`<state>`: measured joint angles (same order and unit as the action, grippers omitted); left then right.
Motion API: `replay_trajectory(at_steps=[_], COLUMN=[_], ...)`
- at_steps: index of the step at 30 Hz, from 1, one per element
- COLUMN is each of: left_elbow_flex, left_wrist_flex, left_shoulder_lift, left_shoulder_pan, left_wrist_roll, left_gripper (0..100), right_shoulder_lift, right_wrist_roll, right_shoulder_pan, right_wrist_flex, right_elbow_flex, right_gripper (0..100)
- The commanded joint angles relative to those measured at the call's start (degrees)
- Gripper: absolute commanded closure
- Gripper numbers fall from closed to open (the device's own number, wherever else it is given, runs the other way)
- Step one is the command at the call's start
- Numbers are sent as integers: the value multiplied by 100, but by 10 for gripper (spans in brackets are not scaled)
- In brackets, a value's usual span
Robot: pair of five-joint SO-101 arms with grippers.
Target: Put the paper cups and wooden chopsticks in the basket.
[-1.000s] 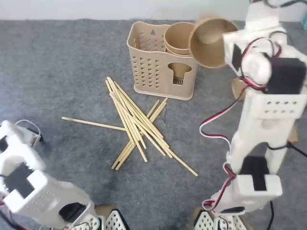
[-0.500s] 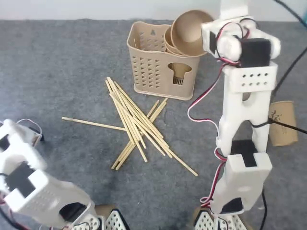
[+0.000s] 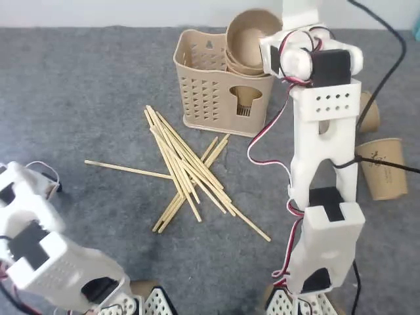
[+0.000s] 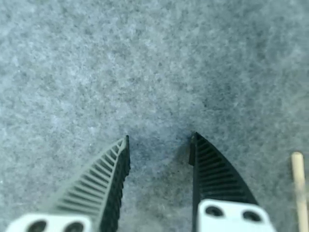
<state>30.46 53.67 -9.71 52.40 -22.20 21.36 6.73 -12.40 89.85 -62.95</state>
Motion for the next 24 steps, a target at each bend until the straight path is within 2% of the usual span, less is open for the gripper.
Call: replay_trajectory(at_steps=[1, 6, 9, 11, 14, 18, 24], left_elbow_flex=[-101, -101, -101, -101, -101, -101, -101], left_wrist_flex=[53, 53, 53, 53, 53, 53, 53], left_shoulder_lift=[9, 9, 9, 9, 9, 9, 9], left_shoulder_pan=[-132, -132, -132, -132, -132, -132, -132], left_wrist_roll=[53, 53, 53, 123, 308, 308, 308], left_gripper=[805, 805, 805, 805, 805, 805, 805], right_shoulder_lift=[-136, -136, -136, -233, -725, -1903, -3319], right_wrist_roll=[-70, -527, -545, -545, -747, -1090, -1099], right_shoulder_pan=[13, 154, 198, 277, 400, 374, 136], right_wrist_flex=[119, 875, 1367, 1367, 1358, 1332, 936], right_elbow_flex=[-615, -2004, -2919, -2927, -1996, 35, 2382], right_gripper=[756, 756, 757, 757, 757, 757, 757])
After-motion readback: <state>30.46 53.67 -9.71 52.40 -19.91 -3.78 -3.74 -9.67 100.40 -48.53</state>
